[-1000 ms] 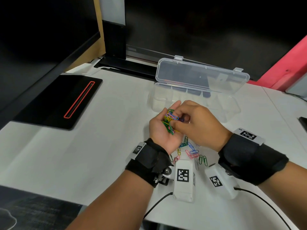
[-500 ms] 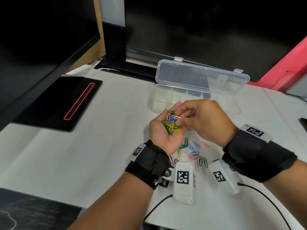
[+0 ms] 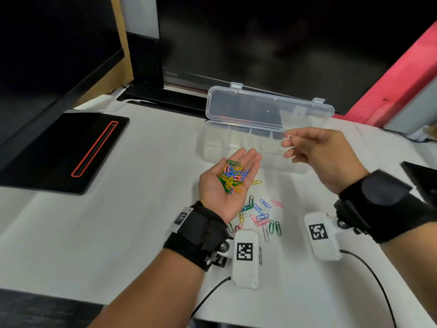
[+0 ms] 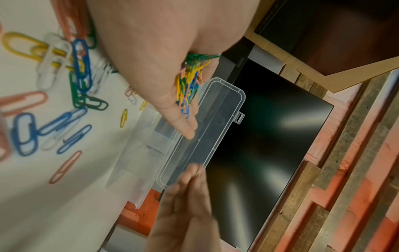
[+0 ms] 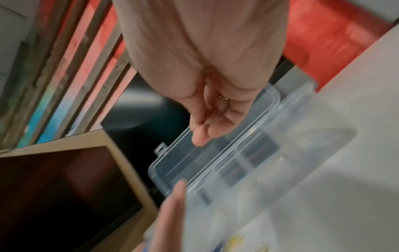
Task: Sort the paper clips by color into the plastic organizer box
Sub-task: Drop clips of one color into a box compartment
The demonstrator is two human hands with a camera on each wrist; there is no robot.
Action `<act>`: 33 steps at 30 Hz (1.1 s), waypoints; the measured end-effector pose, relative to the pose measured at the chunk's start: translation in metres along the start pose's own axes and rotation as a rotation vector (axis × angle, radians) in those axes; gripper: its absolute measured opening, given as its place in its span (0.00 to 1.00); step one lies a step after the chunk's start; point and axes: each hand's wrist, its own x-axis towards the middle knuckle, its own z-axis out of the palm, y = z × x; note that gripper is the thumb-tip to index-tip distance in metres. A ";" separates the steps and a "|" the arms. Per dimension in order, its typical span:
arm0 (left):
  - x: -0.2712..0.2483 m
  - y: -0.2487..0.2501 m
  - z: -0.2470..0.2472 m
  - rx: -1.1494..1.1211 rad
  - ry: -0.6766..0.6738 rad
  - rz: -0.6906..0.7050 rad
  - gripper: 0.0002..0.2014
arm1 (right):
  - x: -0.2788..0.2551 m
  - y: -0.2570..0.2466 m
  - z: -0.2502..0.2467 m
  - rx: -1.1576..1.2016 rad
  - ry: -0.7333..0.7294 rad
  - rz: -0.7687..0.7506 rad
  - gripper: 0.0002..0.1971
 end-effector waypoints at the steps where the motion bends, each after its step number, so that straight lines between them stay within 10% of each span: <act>1: 0.000 0.000 0.000 -0.014 0.003 -0.002 0.21 | 0.007 0.003 -0.012 -0.016 0.059 0.015 0.10; 10: -0.002 -0.001 0.002 -0.020 -0.009 0.010 0.20 | 0.042 0.028 -0.051 -0.540 0.377 0.043 0.01; 15: -0.003 0.000 0.003 0.025 -0.023 0.017 0.19 | 0.038 0.028 -0.042 -0.913 0.184 0.069 0.15; 21: -0.002 -0.002 0.002 0.101 -0.006 0.008 0.21 | -0.012 -0.019 0.007 -0.652 0.013 -0.342 0.09; 28: -0.004 -0.003 0.007 0.110 -0.042 0.026 0.22 | -0.024 -0.032 0.045 -0.773 -0.412 -0.391 0.14; 33: -0.004 -0.003 0.005 0.090 -0.033 0.047 0.20 | -0.023 -0.029 0.049 -0.812 -0.440 -0.367 0.15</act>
